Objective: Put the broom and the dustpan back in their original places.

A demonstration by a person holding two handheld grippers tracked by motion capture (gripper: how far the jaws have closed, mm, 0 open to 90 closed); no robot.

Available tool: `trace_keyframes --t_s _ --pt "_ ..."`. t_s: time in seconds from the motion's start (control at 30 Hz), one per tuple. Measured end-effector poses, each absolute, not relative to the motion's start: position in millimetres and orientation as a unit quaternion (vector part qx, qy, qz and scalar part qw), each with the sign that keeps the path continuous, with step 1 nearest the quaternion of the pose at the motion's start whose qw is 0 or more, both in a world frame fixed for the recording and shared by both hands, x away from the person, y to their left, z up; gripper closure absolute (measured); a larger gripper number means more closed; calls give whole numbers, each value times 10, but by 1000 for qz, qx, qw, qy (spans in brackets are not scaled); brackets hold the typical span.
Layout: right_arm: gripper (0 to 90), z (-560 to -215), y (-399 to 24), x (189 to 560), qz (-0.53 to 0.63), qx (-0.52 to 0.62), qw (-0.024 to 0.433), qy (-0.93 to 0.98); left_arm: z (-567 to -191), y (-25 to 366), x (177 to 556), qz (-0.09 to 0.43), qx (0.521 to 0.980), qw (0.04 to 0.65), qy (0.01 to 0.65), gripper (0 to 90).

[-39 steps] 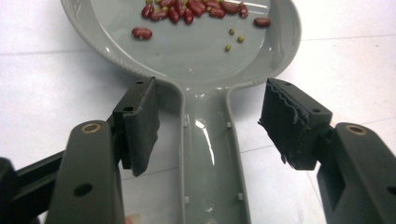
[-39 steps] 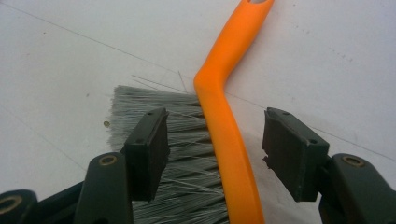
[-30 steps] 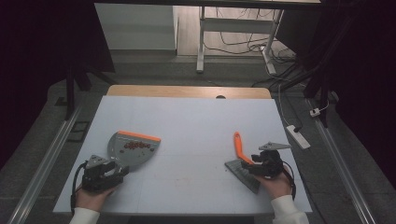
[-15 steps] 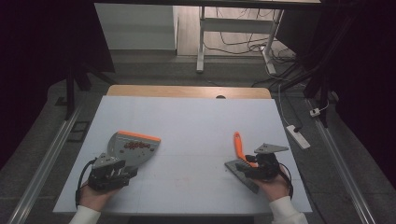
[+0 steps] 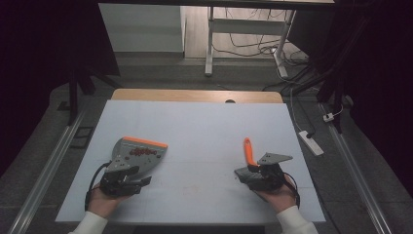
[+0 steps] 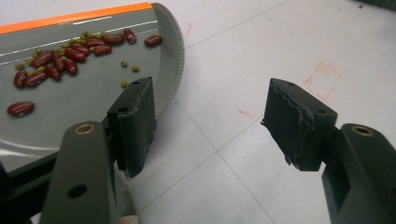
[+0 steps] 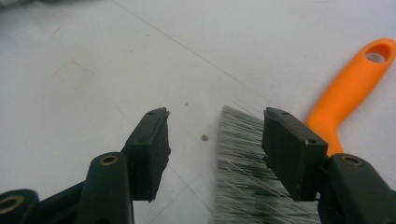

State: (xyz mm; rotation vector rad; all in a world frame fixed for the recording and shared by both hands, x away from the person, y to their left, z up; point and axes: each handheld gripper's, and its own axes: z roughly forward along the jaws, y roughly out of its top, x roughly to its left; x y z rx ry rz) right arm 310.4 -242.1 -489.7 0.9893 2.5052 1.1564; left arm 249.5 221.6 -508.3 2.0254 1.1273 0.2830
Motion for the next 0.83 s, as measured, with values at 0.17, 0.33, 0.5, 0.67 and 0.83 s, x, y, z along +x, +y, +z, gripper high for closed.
trace_keyframes --t_s 0.17,0.33,0.5,0.67,0.83 --pt "415 -4907 -2363 3077 394 324 107 853 -5092 2146 2537 109 809 389 426 345" --pt "415 -4921 -2309 3049 400 307 107 857 -5101 2100 2556 104 817 389 413 345" --pt "415 -4933 -2274 3024 402 296 106 860 -5106 2083 2549 103 820 387 408 345" --pt "415 -4934 -2281 3026 405 296 107 858 -5104 2083 2546 103 820 389 408 345" --pt "415 -4926 -2296 3024 409 295 111 856 -5107 2079 2545 104 820 387 409 345"
